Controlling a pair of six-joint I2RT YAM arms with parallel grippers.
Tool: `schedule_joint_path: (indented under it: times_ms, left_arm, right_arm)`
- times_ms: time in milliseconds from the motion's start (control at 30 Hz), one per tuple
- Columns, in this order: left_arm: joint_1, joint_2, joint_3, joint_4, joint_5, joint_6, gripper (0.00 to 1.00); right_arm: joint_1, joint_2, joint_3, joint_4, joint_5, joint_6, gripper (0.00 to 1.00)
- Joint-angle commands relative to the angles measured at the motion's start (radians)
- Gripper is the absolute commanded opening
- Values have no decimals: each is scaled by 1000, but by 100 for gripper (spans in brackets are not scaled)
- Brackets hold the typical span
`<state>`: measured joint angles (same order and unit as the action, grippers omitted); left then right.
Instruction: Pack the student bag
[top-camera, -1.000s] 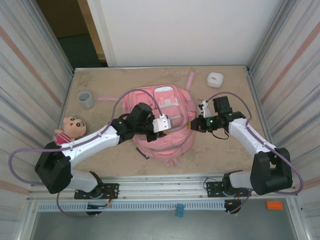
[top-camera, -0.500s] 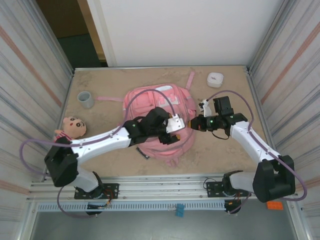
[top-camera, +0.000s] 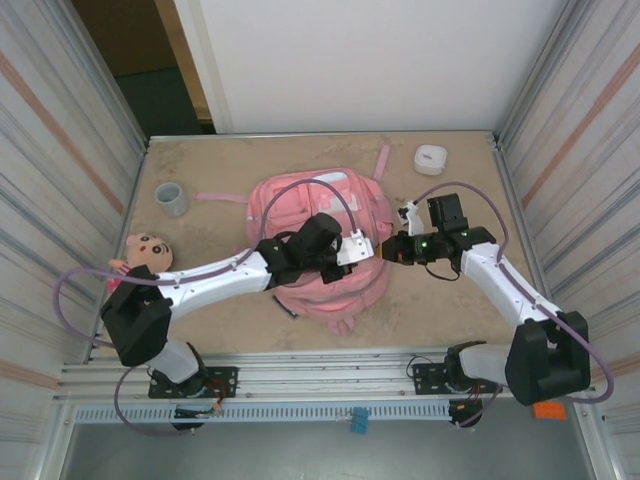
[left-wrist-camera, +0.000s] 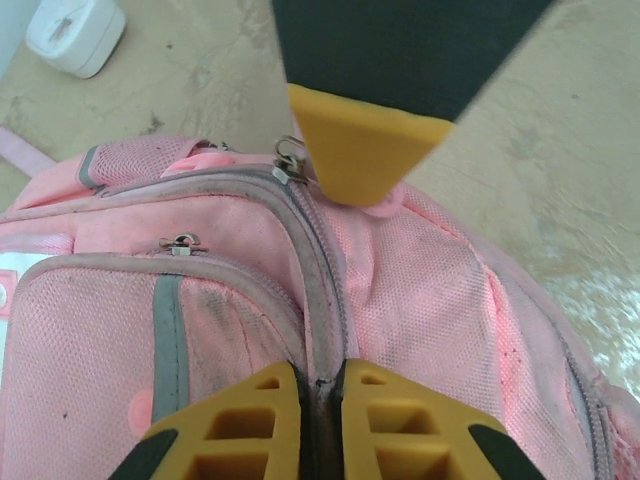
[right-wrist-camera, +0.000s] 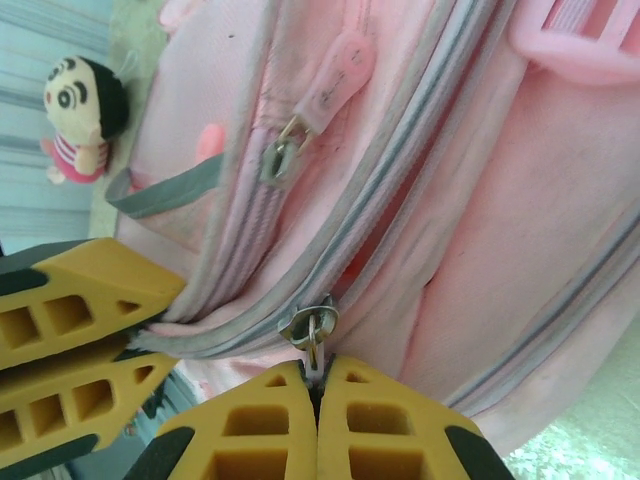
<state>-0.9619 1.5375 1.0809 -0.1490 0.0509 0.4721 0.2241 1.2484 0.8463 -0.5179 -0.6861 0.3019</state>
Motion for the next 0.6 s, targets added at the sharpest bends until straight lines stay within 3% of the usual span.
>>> schedule_joint_path:
  times_ms: [0,200,567]
  left_arm:
    - [29,-94,-55,-96,146,118,0]
    - [70,-138,-66,-160,286,230,0]
    - [39,-143,-80,-199,390,386,0]
  right_arm:
    - [-60,60,83,-26,67,-108,0]
    - [-74,209,230,-55,73,-215,0]
    - [-102,413,377,-36,149,-244,0]
